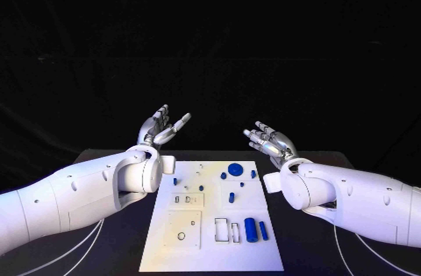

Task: Assemble the parts on the task board

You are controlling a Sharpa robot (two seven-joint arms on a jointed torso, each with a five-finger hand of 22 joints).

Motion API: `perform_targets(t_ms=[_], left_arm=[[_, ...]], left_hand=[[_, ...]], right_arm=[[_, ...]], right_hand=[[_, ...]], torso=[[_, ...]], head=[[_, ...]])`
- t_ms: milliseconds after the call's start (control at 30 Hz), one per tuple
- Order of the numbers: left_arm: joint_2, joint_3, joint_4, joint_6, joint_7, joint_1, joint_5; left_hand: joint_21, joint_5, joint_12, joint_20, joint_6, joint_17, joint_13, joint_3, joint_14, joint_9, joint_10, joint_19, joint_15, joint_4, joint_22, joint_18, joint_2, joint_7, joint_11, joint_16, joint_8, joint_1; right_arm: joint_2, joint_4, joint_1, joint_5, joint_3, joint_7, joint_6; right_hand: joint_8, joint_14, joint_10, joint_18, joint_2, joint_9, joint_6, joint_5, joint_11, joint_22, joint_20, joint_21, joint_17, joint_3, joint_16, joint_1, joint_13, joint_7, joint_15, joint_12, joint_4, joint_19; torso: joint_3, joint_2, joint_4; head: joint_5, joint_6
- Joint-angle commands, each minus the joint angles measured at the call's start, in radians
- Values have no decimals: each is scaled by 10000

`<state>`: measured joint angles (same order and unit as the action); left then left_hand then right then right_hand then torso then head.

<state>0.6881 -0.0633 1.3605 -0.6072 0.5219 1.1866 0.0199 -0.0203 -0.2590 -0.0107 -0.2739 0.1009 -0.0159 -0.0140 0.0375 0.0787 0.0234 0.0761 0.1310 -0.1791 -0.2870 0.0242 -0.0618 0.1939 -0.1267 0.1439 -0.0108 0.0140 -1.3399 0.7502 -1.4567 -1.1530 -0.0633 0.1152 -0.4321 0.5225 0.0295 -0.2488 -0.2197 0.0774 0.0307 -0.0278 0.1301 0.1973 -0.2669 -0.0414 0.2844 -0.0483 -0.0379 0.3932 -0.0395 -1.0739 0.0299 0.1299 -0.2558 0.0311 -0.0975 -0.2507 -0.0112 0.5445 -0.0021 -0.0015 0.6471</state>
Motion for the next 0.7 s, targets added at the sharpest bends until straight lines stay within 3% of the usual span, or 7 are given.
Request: perform_targets(t_ms=[33,233,267,333,400,533,700], left_arm=[[-26,1,-5,650,267,18,70],[-26,1,-5,650,267,18,70],[260,-5,18,871,267,14,23],[274,-6,6,855,283,15,27],[292,-6,3,808,297,15,29],[374,-8,68,879,249,18,-14],[534,-8,303,1183,137,25,-437]], left_hand=[[-69,-110,-51,-149,138,-35,-20,47,77,27,73,39,-178,-131,30,-149,18,-760,184,-74,81,-465],[-185,-43,-155,-184,596,-179,-95,249,702,132,560,300,-374,-116,95,-305,-242,-967,398,-262,220,-662],[-462,33,-415,-199,1524,-406,-241,554,1736,345,1545,1019,-577,-83,252,-490,-638,-1273,742,-627,537,-842],[-688,64,-542,-206,2126,-529,-292,749,2350,483,2235,1576,-616,-71,363,-509,-795,-1384,877,-830,749,-965],[-1699,125,-1341,-194,3955,-1019,-614,1070,4749,900,5220,4060,-563,-3,868,-609,-1054,-1590,1164,-1718,1450,-1185],[-2585,134,-1792,-142,6562,-1515,-591,1579,7304,1454,7755,5923,-32,79,1145,-1146,-1034,-1334,726,-2714,2424,-1605],[-2809,143,-1639,-57,6915,-1643,-502,1983,7990,1468,8301,6487,169,103,1154,-1229,-875,-1179,550,-2884,2499,-1814]], right_arm=[[-50,149,-118,-785,107,540,-1852],[-82,266,-223,-923,222,660,-2255],[78,679,-293,-4206,215,171,-808],[95,714,-314,-4452,213,194,-747],[103,757,-338,-4708,210,234,-720],[142,846,-423,-5433,205,430,-742],[167,887,-533,-6024,200,645,-854]], right_hand=[[642,-2489,-2342,310,160,-412,1862,111,-10,-286,48,-549,-413,370,-667,-1047,222,1708,52,456,556,-1424],[1608,-5711,-6149,761,449,-981,4596,55,305,-690,38,-1471,-889,646,-1598,-1757,408,1581,519,1116,1278,-3934],[1636,-5792,-6255,787,465,-1000,4725,50,326,-707,45,-1530,-887,675,-1598,-1784,382,1568,548,1085,1316,-4121],[1816,-6116,-6652,897,541,-1106,5333,-1,420,-736,38,-1672,-908,784,-1665,-1915,361,1497,653,1074,1477,-4466],[1908,-6283,-6864,949,566,-1161,5677,-24,468,-740,35,-1728,-914,854,-1691,-1950,353,1461,707,1053,1533,-4603],[2183,-7026,-7645,1066,709,-1307,6726,-180,676,-801,-60,-2007,-979,1144,-1905,-2005,348,1304,939,1019,1680,-5201],[2175,-7272,-7970,1069,813,-1301,6947,-195,749,-789,-130,-2072,-974,1356,-1912,-1956,341,1240,1015,872,1704,-5389]], torso=[[0,0,0],[0,0,0],[-65,206,17],[-63,233,41],[-62,262,51],[-77,363,106],[-91,512,165]], head=[[-1,-2],[-1,-2],[-146,52],[-169,54],[-169,64],[-216,52],[-279,38]])
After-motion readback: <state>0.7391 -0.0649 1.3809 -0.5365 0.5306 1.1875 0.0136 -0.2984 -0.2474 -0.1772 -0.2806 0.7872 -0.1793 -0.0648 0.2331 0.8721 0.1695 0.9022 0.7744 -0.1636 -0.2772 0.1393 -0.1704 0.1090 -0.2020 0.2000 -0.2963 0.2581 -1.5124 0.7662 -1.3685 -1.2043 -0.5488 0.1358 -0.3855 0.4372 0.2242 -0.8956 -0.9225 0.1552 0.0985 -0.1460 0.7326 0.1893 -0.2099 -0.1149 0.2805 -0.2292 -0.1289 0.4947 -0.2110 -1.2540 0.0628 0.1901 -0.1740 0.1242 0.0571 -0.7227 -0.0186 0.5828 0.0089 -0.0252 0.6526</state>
